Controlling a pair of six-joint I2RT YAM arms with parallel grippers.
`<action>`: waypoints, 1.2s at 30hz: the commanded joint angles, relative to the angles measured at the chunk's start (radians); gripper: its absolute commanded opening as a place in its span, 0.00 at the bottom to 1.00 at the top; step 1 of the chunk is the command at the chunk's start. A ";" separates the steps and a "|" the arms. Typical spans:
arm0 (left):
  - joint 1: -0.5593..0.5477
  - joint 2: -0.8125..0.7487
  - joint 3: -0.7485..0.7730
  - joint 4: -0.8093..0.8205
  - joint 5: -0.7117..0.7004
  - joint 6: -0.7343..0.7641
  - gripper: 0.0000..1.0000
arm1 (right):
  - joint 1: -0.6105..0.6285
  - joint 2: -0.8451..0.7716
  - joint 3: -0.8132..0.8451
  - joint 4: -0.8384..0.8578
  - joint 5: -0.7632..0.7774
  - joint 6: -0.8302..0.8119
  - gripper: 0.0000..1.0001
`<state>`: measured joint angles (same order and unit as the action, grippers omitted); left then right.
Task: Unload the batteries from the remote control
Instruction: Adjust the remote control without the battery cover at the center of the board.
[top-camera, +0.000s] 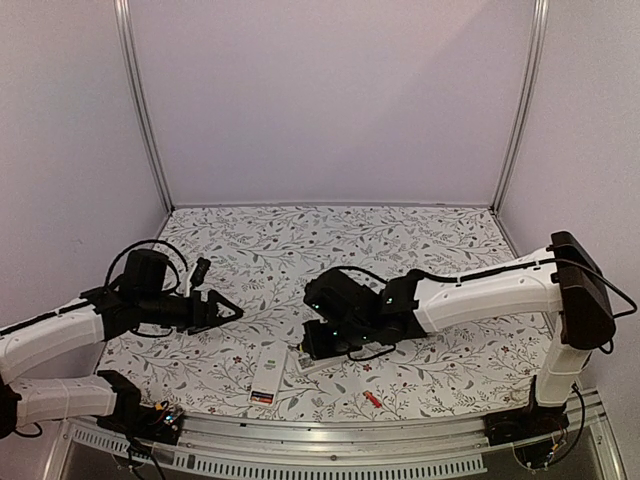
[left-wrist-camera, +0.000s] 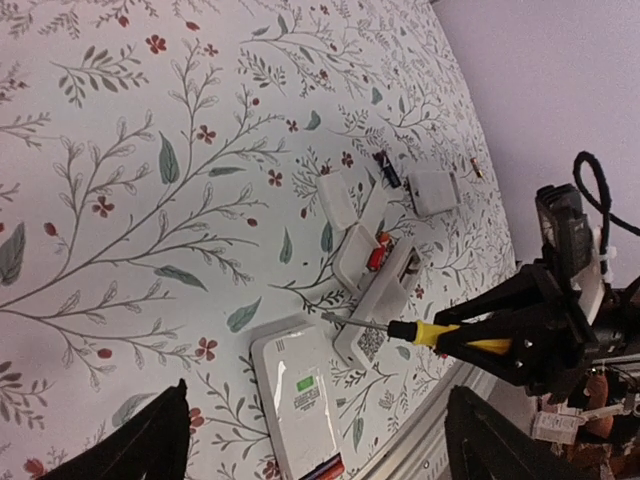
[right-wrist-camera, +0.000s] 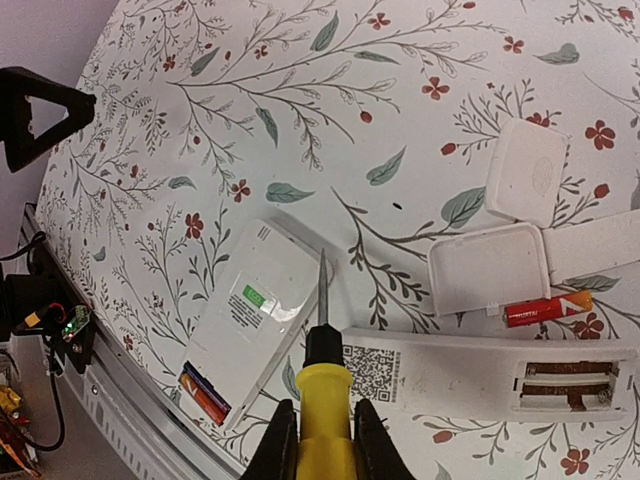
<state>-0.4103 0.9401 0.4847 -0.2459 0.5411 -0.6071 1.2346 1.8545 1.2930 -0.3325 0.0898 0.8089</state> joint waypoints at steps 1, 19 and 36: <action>-0.113 -0.038 -0.104 0.039 -0.041 -0.129 0.87 | 0.031 -0.057 -0.048 -0.061 0.050 0.063 0.00; -0.362 -0.058 -0.254 0.115 -0.095 -0.327 0.87 | 0.059 0.020 -0.039 0.040 0.010 0.083 0.00; -0.396 -0.009 -0.211 0.129 -0.090 -0.339 0.88 | 0.028 0.222 0.096 0.219 -0.280 -0.093 0.00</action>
<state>-0.7895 0.9619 0.2371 -0.1005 0.4610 -0.9409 1.2598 2.0220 1.3621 -0.1547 -0.0685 0.7757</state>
